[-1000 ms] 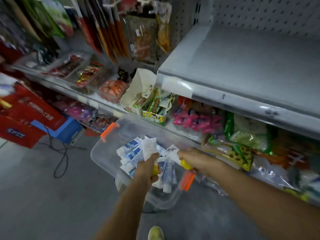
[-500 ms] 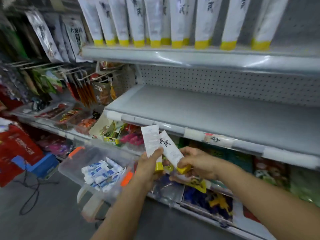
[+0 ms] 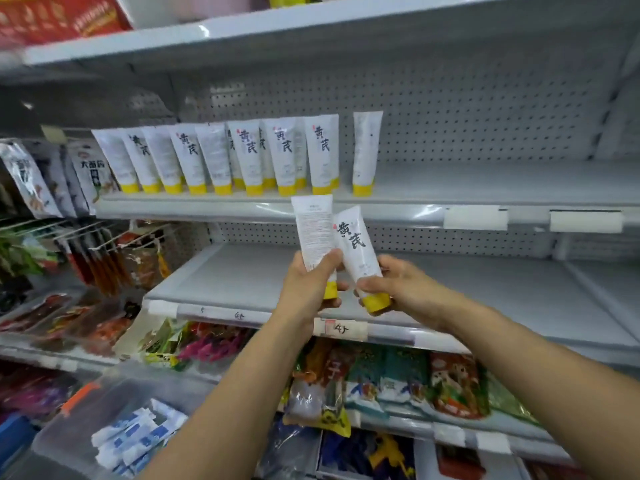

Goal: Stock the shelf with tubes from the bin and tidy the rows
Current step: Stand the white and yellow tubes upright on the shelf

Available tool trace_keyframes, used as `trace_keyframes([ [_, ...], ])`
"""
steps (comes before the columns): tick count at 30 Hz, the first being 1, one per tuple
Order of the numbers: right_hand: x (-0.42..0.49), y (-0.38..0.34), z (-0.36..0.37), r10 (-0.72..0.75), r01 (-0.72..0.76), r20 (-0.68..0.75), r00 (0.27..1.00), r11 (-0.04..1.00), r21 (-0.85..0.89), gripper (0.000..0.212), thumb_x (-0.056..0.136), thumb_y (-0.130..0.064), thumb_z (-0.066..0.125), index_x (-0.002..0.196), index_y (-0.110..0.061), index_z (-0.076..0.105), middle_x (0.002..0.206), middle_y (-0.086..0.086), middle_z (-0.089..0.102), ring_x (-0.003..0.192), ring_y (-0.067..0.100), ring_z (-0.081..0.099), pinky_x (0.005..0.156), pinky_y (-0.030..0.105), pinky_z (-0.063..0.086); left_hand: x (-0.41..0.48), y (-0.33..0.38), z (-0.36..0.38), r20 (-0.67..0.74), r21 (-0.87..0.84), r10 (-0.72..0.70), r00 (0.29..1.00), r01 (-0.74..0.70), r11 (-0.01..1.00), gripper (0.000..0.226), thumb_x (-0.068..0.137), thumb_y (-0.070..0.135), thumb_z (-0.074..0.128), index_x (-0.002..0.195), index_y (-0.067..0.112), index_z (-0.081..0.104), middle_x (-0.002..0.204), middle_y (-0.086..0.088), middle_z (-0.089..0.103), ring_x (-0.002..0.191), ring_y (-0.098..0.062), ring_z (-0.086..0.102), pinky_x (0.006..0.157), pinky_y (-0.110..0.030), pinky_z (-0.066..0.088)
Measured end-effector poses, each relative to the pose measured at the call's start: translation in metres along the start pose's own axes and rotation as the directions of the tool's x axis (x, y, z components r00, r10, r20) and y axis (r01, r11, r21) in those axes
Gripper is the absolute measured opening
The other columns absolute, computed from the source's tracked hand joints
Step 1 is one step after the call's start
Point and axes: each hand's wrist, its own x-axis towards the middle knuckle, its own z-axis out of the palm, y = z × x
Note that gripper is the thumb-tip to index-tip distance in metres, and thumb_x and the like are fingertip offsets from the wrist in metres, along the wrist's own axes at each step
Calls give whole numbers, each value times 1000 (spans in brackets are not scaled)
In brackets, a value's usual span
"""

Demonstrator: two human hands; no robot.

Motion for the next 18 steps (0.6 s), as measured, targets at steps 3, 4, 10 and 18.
trace_keyframes([
  [3,-2,-25,-24,-86,94,-161,983,995,40,35,89,-10,61,123,-12,52,113,12,64,93,26,61,83,47,54,14,20,14,25,1,42,999,-42,999,27,94,26,58,118,15,51,89,-5,63,71,-15,57,51,-27,49],
  [4,-1,-34,-33,-109,121,-220,969,992,41,32,89,-9,60,120,-13,54,113,12,65,93,26,61,83,48,54,19,25,19,27,2,41,999,-41,999,25,95,22,55,118,15,50,92,-8,60,75,-16,56,51,-27,49],
  [10,33,-77,-88,-227,223,-434,872,973,-62,38,85,-14,65,121,-16,54,117,7,65,103,24,65,87,46,56,44,40,41,45,54,88,995,-90,994,32,93,8,44,125,12,40,108,-5,55,83,-18,52,65,-34,54],
  [18,117,-93,-128,-269,136,-508,818,949,-284,55,79,-14,75,127,-10,48,124,8,60,110,26,59,95,44,50,88,42,48,88,35,213,973,-217,976,43,93,11,61,129,21,40,112,4,56,95,-12,59,77,-30,60],
])
